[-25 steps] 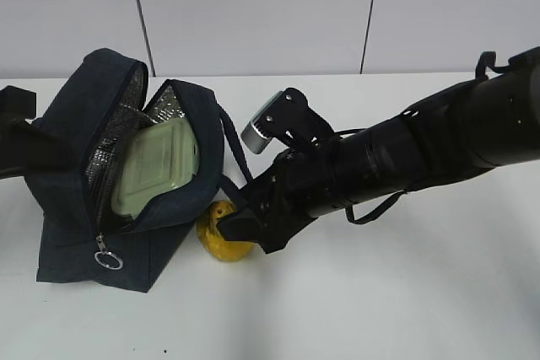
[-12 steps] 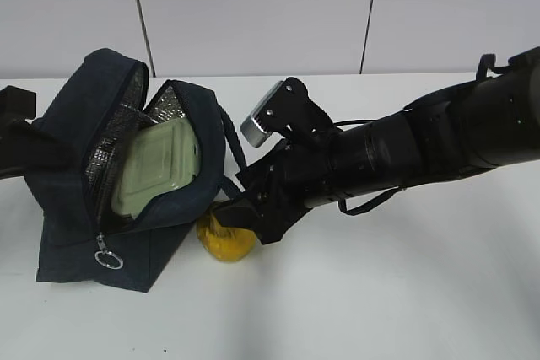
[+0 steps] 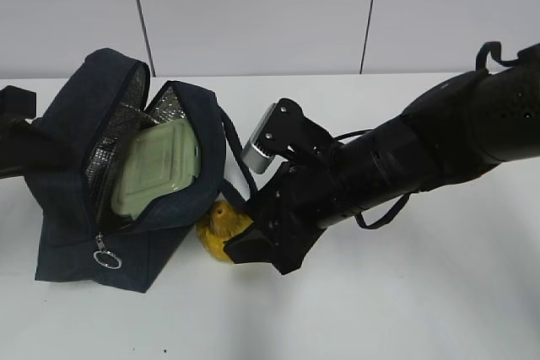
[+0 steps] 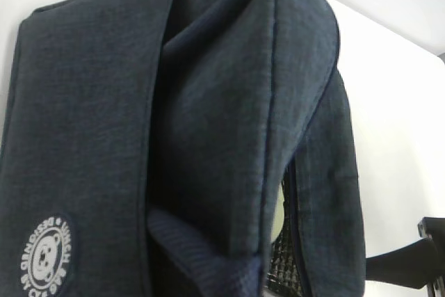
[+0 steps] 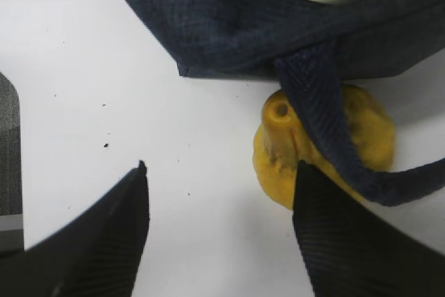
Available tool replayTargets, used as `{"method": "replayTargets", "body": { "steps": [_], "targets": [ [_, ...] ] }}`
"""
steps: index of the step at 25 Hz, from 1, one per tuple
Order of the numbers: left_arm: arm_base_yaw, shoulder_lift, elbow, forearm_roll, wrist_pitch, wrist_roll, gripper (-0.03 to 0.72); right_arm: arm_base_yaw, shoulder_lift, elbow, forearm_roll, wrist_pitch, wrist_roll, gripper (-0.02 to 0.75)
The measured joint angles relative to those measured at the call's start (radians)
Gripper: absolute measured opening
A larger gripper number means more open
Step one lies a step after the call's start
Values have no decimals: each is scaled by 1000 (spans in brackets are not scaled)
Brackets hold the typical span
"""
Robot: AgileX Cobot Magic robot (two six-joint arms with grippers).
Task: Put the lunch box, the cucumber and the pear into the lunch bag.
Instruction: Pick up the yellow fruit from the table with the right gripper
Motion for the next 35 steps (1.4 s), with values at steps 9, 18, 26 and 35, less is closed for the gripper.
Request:
{"method": "replayTargets", "body": {
  "steps": [9, 18, 26, 35],
  "targets": [
    [0, 0, 0, 1, -1, 0, -19, 0, -22, 0, 25, 29, -2, 505],
    [0, 0, 0, 2, -2, 0, -19, 0, 25, 0, 178, 25, -161, 505],
    [0, 0, 0, 2, -2, 0, -19, 0, 93, -6, 260, 25, -235, 505],
    [0, 0, 0, 2, -4, 0, -19, 0, 109, -57, 332, 23, -310, 505]
  ]
}}
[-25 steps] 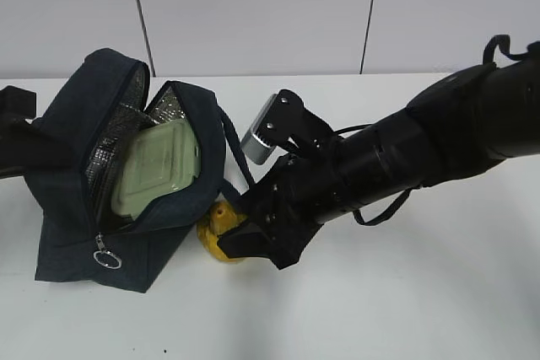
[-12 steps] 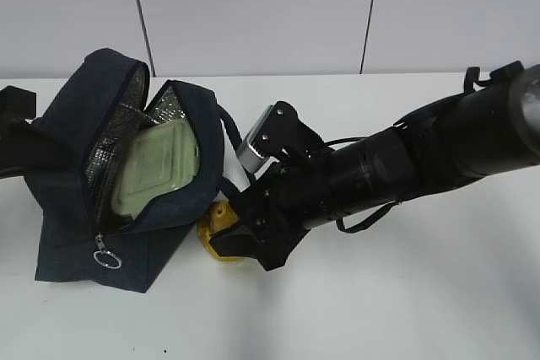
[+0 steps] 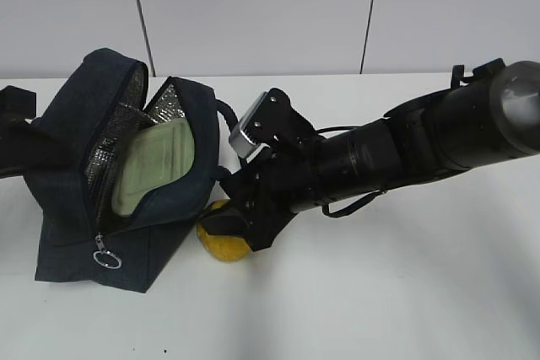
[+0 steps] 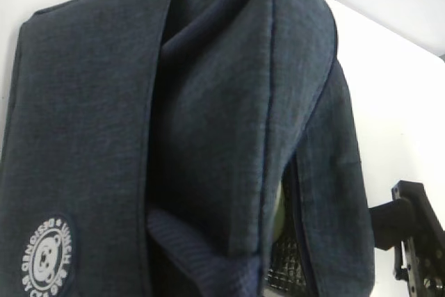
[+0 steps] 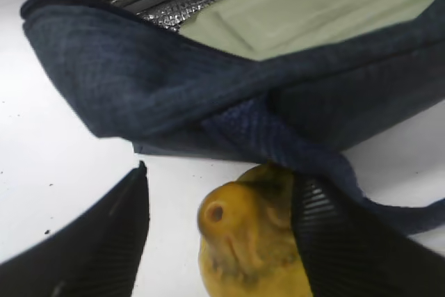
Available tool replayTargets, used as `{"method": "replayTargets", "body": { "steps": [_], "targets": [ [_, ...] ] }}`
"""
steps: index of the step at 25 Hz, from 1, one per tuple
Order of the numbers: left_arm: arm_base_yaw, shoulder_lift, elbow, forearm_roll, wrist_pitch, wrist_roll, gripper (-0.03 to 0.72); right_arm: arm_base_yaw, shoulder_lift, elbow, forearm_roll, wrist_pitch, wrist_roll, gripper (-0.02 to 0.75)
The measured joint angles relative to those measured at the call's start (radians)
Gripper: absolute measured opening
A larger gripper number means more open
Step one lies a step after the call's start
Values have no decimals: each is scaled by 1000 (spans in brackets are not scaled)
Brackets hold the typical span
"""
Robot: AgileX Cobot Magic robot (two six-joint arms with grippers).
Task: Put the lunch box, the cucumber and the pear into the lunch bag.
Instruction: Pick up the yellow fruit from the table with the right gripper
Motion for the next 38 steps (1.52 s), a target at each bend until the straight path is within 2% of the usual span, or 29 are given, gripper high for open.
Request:
{"method": "replayTargets", "body": {
  "steps": [14, 16, 21, 28, 32, 38],
  "targets": [
    [0, 0, 0, 0, 0, 0, -19, 6, 68, -43, -7, -28, -8, 496],
    [0, 0, 0, 0, 0, 0, -19, 6, 70, -45, -5, -41, -8, 457],
    [0, 0, 0, 1, -1, 0, -19, 6, 70, -47, 7, -54, -12, 301],
    [0, 0, 0, 1, -1, 0, -20, 6, 70, -49, 11, -60, 2, 259],
    [0, 0, 0, 1, -1, 0, -20, 6, 59, -55, -88, -62, 99, 256],
    [0, 0, 0, 1, -1, 0, -20, 6, 7, -55, -369, -62, 332, 251]
  ]
}}
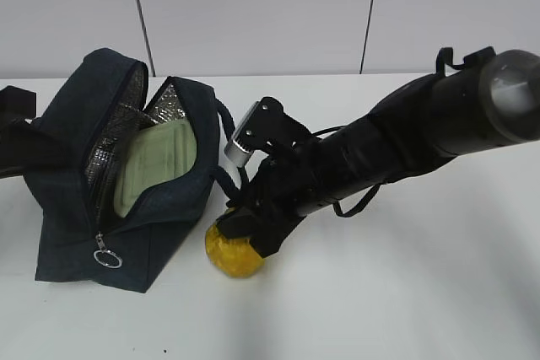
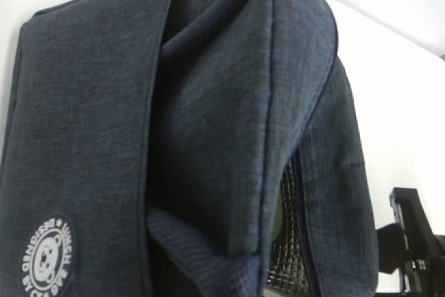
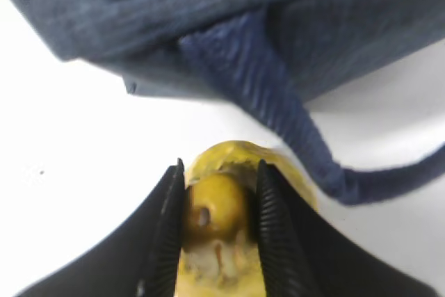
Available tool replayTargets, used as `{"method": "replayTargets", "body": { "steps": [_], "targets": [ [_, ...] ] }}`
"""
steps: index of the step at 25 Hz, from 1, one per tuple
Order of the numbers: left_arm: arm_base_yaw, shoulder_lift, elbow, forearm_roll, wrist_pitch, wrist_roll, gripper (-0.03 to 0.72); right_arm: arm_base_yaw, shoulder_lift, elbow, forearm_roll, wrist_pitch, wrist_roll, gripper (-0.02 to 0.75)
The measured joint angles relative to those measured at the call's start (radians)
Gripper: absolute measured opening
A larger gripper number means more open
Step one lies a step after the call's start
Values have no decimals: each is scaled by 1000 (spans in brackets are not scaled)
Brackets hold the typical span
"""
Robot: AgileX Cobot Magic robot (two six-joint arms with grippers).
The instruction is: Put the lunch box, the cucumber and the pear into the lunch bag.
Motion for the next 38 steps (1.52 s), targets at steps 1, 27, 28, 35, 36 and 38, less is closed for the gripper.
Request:
{"method": "replayTargets", "body": {
  "steps": [1, 27, 28, 35, 36, 38],
  "targets": [
    [0, 0, 0, 0, 0, 0, -20, 0, -8, 0, -37, 0, 43, 250],
    [0, 0, 0, 0, 0, 0, -20, 0, -387, 5, 40, 112, 142, 241],
    [0, 0, 0, 0, 0, 0, -20, 0, -387, 1, 104, 112, 108, 241],
    [0, 0, 0, 0, -1, 0, -20, 0, -259, -93, 408, 117, -83, 241],
    [0, 0, 0, 0, -1, 0, -20, 0, -225, -116, 413, 125, -85, 241],
    [0, 0, 0, 0, -1, 0, -20, 0, -144, -159, 415, 129, -85, 241]
  ]
}}
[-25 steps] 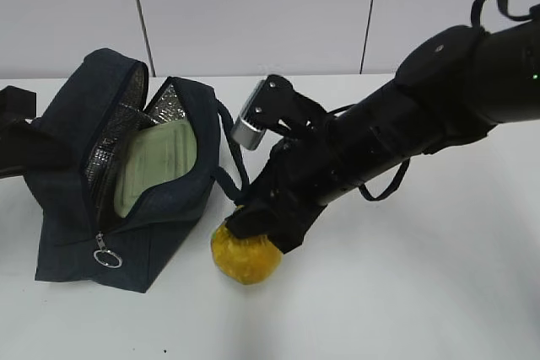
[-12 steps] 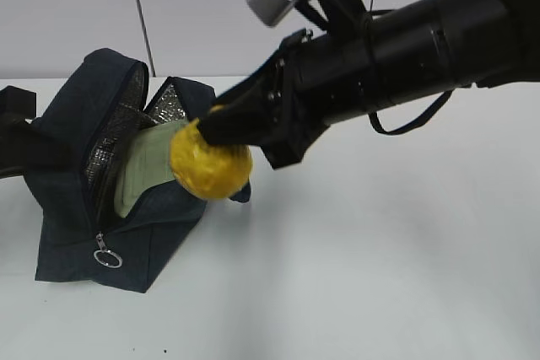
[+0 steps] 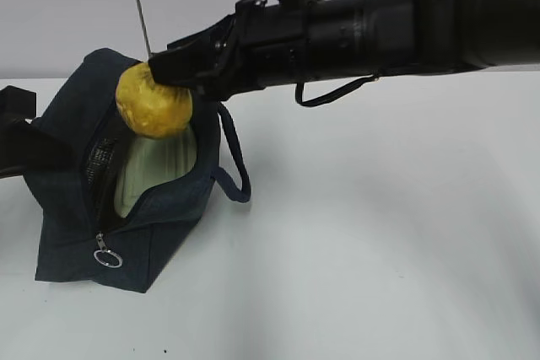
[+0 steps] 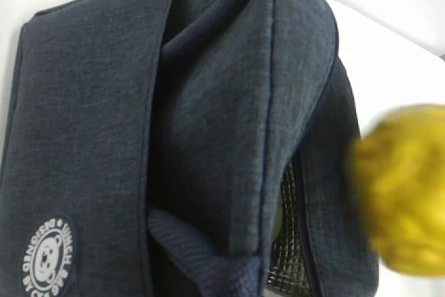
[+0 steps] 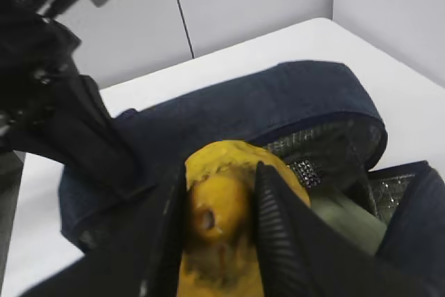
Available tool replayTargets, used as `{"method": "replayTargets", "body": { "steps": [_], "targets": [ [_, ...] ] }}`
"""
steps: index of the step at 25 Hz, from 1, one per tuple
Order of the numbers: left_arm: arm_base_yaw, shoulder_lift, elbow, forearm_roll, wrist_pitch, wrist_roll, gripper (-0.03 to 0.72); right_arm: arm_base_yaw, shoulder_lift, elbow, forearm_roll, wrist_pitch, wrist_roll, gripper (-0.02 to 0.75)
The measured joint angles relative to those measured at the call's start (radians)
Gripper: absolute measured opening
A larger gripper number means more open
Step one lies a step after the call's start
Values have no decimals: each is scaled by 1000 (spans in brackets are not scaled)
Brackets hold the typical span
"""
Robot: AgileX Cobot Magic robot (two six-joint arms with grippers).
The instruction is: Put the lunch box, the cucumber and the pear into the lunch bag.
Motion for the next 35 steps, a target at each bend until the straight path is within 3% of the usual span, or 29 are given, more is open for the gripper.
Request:
{"method": "replayTargets", "body": {
  "steps": [6, 12, 18, 22, 31, 35],
  "targets": [
    [0, 0, 0, 0, 0, 0, -20, 0, 195, -130, 2, 23, 63, 258],
    [0, 0, 0, 0, -1, 0, -20, 14, 281, -224, 4, 66, 125, 433],
    [0, 0, 0, 0, -3, 0, -20, -12, 249, -245, -23, 42, 247, 481],
    [0, 0, 0, 0, -3, 0, -20, -43, 189, -247, -177, -50, 462, 482],
    [0, 0, 0, 0, -3, 0, -20, -47, 152, -288, -788, -1, 1180, 482],
    [0, 0, 0, 0, -3, 0, -20, -47, 152, -313, -909, 30, 1363, 482]
  ]
}}
